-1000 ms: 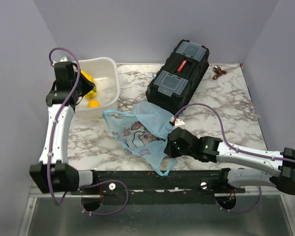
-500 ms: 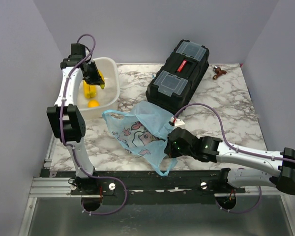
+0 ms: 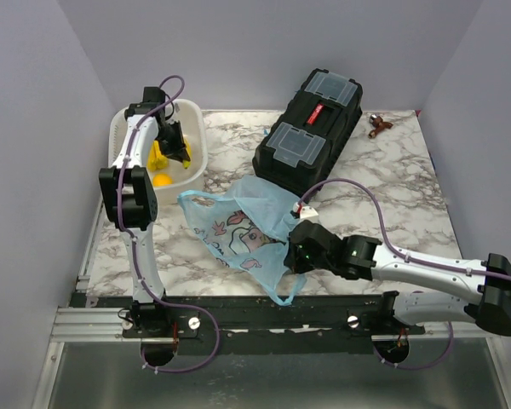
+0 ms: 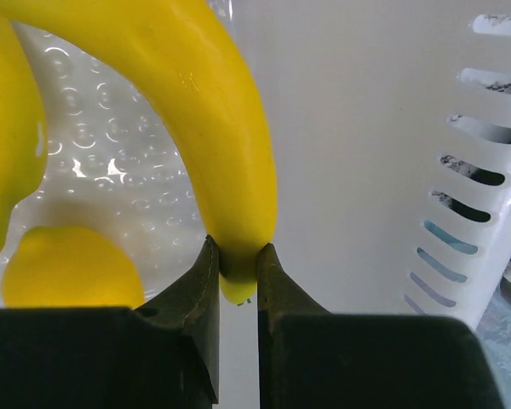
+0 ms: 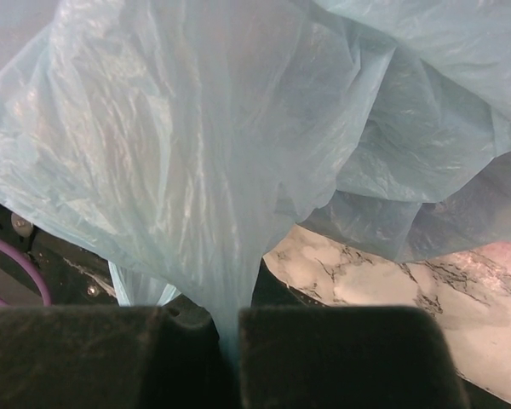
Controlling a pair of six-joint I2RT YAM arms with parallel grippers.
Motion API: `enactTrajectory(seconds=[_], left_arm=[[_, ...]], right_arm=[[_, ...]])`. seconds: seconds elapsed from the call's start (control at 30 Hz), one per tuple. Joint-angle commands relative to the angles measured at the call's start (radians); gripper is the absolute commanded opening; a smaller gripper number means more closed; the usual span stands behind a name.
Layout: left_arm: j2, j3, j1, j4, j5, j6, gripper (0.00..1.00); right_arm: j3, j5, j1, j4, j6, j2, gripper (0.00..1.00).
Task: Take the fake fruits out of the plastic bag
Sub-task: Place the fake fruit in the bin.
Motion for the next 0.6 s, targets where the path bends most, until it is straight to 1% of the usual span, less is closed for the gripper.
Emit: enactTrajectory(seconds=[0.0,0.1,0.3,0.47,0.57], left_arm=[[0.040,0.031,-0.011,-0.029,0.051,0.010,0.12],[0.065,0.041,-0.023,-0.037,0.049,0.015,0.20],[0.110,0.055,-0.025,-0.056,0.031,0.008,0.32],[0.112,0.056,-0.023,-0.064,0.031,0.006,0.42],[0.085,0.058,-0.024,-0.078,0.027,0.003,0.44]], right_arm=[[0.044,0.029,0.004,-0.035,-0.011,0.020,0.02],[0.048,0.028,0.005,-0.030,-0.008,0.034,0.02],[0.059,0.009,0.005,-0.003,-0.005,0.070,0.02],[0.068,0.000,0.004,-0.003,-0.004,0.085,0.02],[0.072,0.002,0.004,-0.010,-0.001,0.080,0.02]])
